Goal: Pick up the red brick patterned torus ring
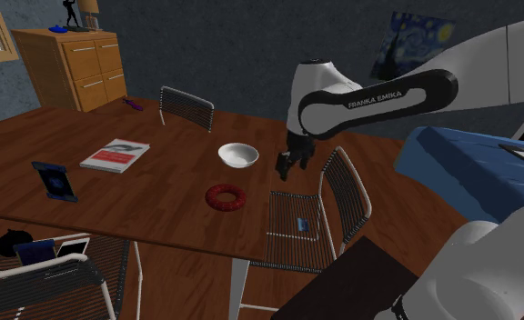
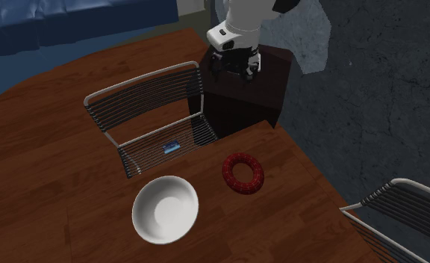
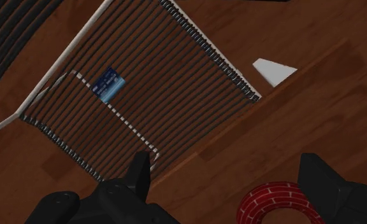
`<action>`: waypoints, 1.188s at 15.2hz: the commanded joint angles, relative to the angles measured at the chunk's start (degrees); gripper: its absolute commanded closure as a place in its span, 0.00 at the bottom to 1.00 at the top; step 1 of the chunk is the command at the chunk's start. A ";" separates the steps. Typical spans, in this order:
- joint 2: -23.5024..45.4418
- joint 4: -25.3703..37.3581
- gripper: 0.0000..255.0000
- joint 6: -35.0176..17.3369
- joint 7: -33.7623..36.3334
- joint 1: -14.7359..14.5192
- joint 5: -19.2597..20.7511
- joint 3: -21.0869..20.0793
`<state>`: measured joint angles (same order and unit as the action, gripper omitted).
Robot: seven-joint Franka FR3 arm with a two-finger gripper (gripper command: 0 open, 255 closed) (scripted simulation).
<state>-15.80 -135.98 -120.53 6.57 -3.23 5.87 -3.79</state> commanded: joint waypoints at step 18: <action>41.85 28.90 0.00 -15.22 13.71 -3.33 8.14 -1.19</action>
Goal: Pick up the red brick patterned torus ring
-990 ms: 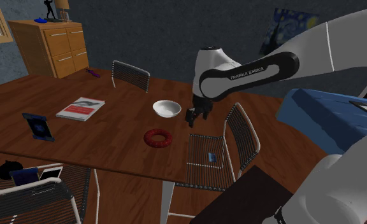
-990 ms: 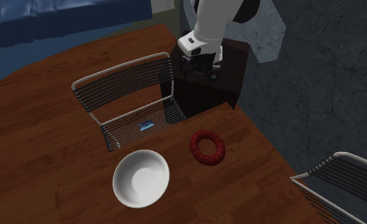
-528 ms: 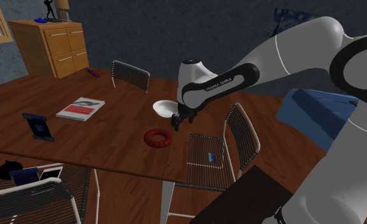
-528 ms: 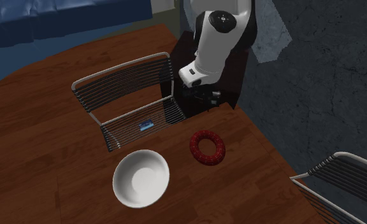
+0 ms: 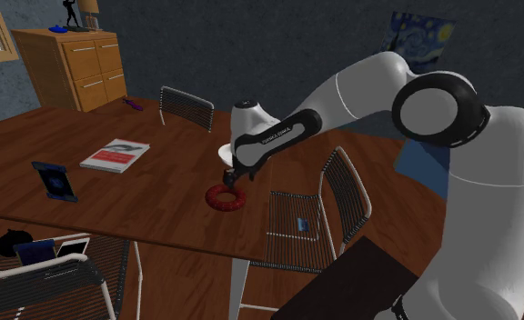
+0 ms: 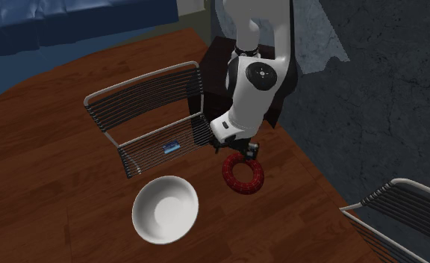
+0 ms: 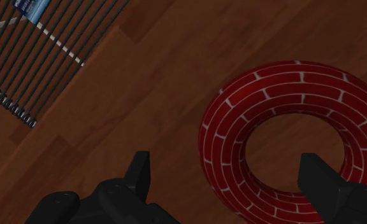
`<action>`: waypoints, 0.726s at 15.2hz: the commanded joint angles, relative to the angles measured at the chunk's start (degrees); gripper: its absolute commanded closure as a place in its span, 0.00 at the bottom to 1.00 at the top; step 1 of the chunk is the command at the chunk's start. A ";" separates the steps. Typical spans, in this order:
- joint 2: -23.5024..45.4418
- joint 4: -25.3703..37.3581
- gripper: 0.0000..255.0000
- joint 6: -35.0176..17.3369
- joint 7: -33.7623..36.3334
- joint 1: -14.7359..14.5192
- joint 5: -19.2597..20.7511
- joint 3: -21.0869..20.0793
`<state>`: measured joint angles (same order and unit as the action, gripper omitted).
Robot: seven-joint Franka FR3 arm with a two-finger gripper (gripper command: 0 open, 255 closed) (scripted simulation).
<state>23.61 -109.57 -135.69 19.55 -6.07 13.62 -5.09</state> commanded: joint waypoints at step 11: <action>7.06 2.92 1.00 -4.24 1.98 -0.96 1.54 0.86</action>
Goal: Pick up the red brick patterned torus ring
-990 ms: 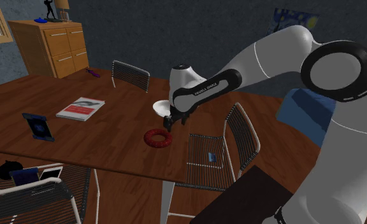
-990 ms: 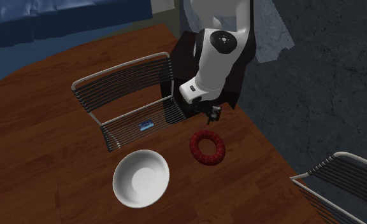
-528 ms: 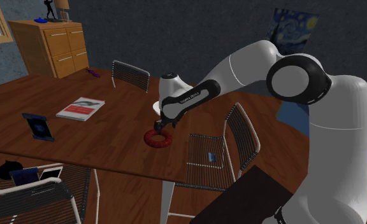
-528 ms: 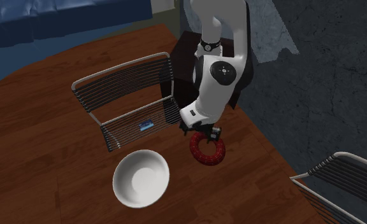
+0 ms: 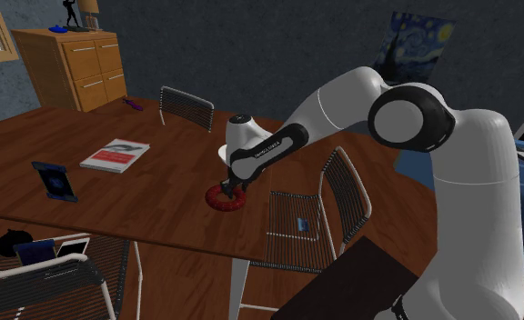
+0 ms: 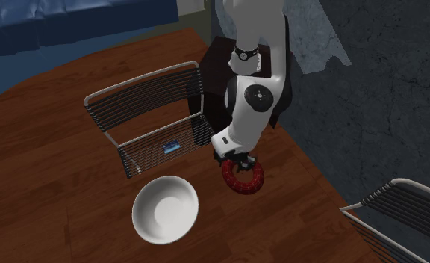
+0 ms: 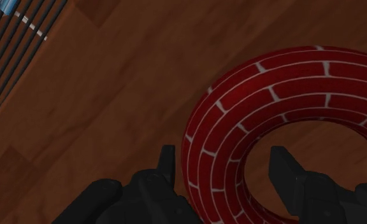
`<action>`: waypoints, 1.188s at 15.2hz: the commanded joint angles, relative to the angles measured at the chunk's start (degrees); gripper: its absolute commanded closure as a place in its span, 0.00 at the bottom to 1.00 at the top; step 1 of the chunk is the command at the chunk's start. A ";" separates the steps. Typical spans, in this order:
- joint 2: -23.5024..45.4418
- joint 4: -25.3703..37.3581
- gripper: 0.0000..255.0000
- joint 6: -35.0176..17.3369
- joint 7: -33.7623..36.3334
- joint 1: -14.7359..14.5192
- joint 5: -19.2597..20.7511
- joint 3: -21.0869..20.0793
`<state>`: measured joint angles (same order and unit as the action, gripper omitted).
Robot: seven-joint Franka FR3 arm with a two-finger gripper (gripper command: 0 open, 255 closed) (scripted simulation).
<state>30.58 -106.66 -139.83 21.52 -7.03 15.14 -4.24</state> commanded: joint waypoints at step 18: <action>-4.57 0.39 1.00 4.87 -1.35 0.41 -1.27 -0.77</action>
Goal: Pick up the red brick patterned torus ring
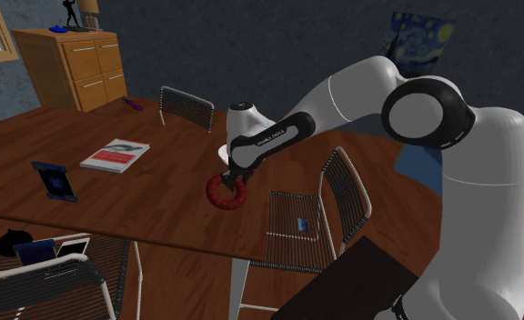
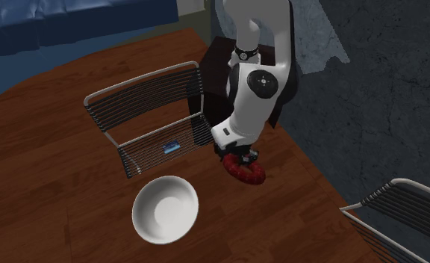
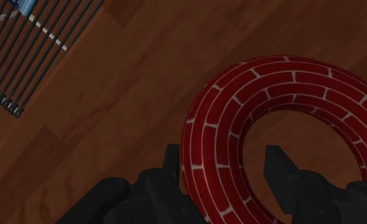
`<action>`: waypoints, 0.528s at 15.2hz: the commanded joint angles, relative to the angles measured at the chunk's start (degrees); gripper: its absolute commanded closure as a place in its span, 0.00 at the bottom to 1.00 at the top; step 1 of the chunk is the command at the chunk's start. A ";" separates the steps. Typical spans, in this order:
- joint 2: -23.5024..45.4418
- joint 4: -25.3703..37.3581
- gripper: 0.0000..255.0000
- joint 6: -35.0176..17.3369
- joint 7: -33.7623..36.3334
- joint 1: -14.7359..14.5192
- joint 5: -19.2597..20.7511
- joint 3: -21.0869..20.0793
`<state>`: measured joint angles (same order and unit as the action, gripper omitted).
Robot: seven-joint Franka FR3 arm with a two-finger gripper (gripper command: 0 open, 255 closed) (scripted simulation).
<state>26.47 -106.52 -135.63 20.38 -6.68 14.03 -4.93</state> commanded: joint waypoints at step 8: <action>-3.22 1.17 1.00 4.29 -1.15 0.28 -1.03 -0.50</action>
